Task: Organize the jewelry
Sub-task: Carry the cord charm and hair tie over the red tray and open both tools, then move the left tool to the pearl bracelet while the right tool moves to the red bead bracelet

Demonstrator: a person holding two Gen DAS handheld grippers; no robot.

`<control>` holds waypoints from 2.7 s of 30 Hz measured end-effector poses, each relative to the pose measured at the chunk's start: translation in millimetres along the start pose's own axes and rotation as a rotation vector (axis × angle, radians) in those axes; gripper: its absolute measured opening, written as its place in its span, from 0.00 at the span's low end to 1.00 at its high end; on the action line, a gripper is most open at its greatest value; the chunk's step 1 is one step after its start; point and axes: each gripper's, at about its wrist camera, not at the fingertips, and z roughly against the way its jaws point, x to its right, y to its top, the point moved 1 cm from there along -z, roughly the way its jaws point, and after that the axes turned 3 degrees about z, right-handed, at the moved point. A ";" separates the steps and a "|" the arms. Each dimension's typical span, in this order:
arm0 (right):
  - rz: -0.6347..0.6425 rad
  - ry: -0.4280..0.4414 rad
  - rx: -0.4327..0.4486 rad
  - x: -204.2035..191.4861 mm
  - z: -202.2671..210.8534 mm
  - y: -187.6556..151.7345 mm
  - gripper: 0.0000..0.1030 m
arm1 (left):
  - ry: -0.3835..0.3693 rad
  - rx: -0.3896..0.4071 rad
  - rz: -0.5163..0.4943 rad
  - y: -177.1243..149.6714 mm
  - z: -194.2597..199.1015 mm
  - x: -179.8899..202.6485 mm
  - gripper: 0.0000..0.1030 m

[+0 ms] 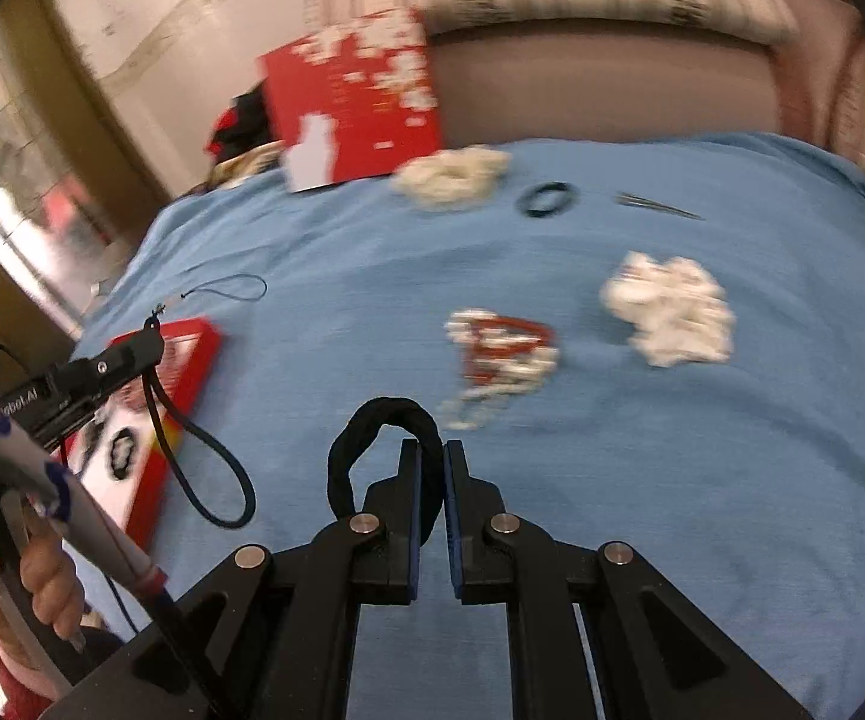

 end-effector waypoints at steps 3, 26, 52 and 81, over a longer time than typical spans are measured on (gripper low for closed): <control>0.057 0.062 -0.006 -41.9 -9.4 5.2 0.07 | 0.034 0.046 0.051 7.8 32.8 -34.3 0.05; 0.368 0.179 -0.156 -300.1 -170.0 54.6 0.07 | 0.342 -0.058 0.381 -15.6 106.9 -222.2 0.05; 0.364 0.077 -0.154 -308.5 -202.0 85.9 0.35 | 0.384 0.010 0.401 -8.2 114.4 -217.4 0.32; -0.200 -0.221 -0.097 83.6 -36.8 23.7 0.42 | 0.164 -0.202 -0.014 -51.4 -16.1 -13.3 0.43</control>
